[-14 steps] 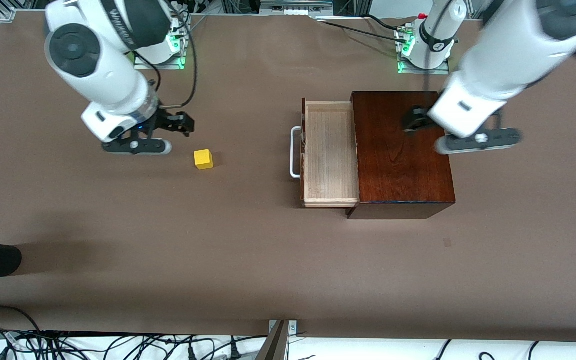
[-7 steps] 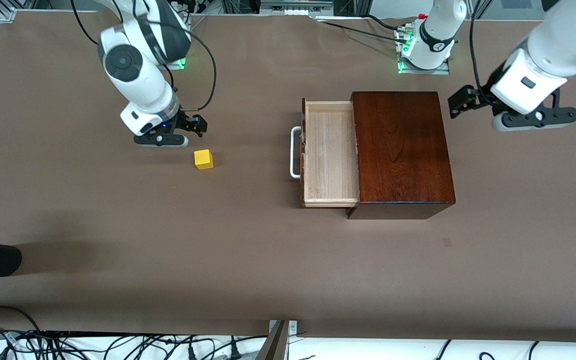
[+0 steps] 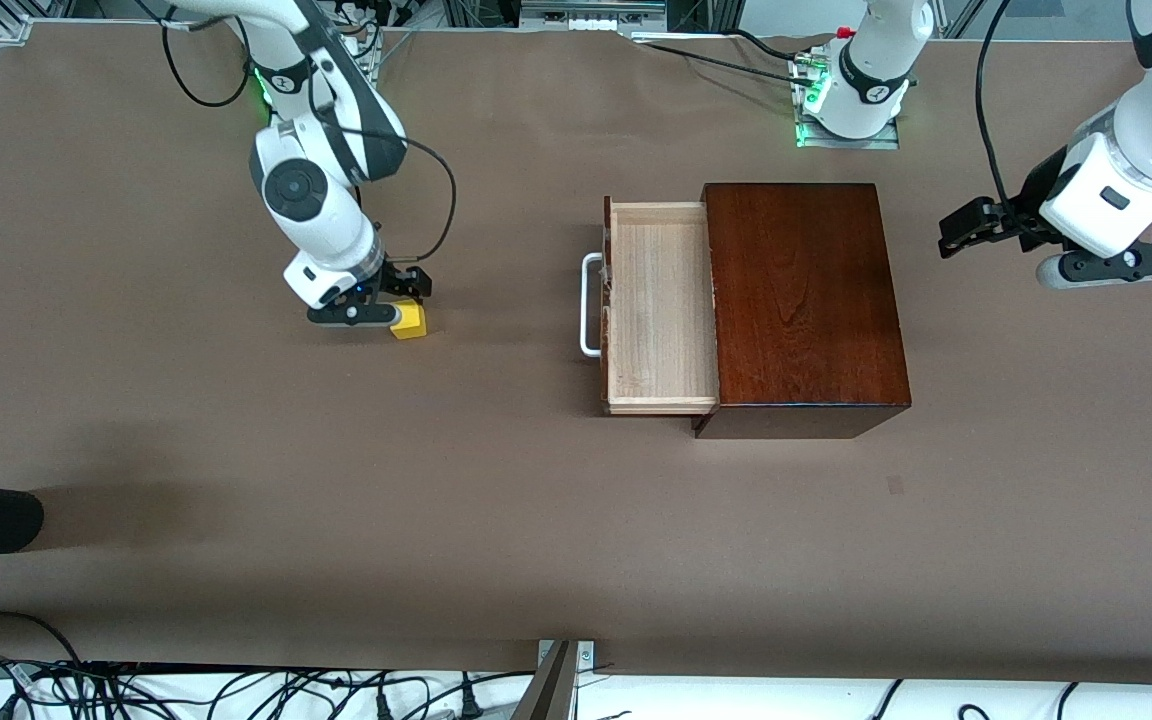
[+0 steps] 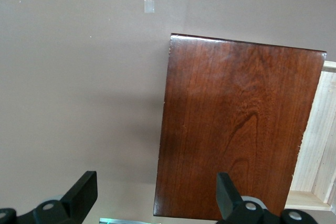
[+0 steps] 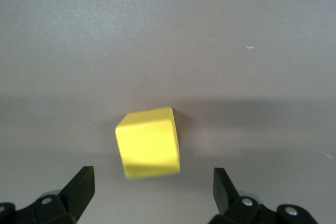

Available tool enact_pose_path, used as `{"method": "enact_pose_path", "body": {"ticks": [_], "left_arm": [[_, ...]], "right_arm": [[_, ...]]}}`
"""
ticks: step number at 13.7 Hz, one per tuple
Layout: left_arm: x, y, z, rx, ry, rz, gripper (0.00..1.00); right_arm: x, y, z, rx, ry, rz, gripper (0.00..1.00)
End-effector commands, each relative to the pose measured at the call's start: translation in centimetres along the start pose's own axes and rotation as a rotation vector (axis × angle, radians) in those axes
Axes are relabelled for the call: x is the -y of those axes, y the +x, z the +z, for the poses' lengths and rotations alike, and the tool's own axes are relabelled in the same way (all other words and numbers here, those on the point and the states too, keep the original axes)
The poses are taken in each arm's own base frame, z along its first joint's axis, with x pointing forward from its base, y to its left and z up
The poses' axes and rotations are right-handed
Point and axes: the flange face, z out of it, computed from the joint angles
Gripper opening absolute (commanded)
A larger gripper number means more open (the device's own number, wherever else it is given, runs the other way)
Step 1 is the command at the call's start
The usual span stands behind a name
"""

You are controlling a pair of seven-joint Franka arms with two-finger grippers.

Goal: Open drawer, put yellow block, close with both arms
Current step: 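Lower the right gripper and grasp the yellow cube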

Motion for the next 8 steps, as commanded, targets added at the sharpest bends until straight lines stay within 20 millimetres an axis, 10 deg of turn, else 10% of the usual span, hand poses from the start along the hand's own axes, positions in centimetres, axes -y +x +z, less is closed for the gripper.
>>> {"method": "enact_pose_path", "body": {"ticks": [1, 4, 8], "left_arm": [[0.9, 0.5, 0.4, -0.002, -0.02, 0.006, 1.0], [2.4, 1.4, -1.4, -0.044, 0.015, -0.006, 1.0], [2.9, 1.4, -1.9, -0.062, 0.042, -0.01, 1.0]], "right_arm": [[0.4, 0.5, 1.8, -0.021, 0.005, -0.075, 1.0], [0.4, 0.4, 3.8, -0.013, 0.003, -0.105, 0.92], [1.1, 0.5, 3.8, -0.029, 0.008, -0.161, 0.01]]}}
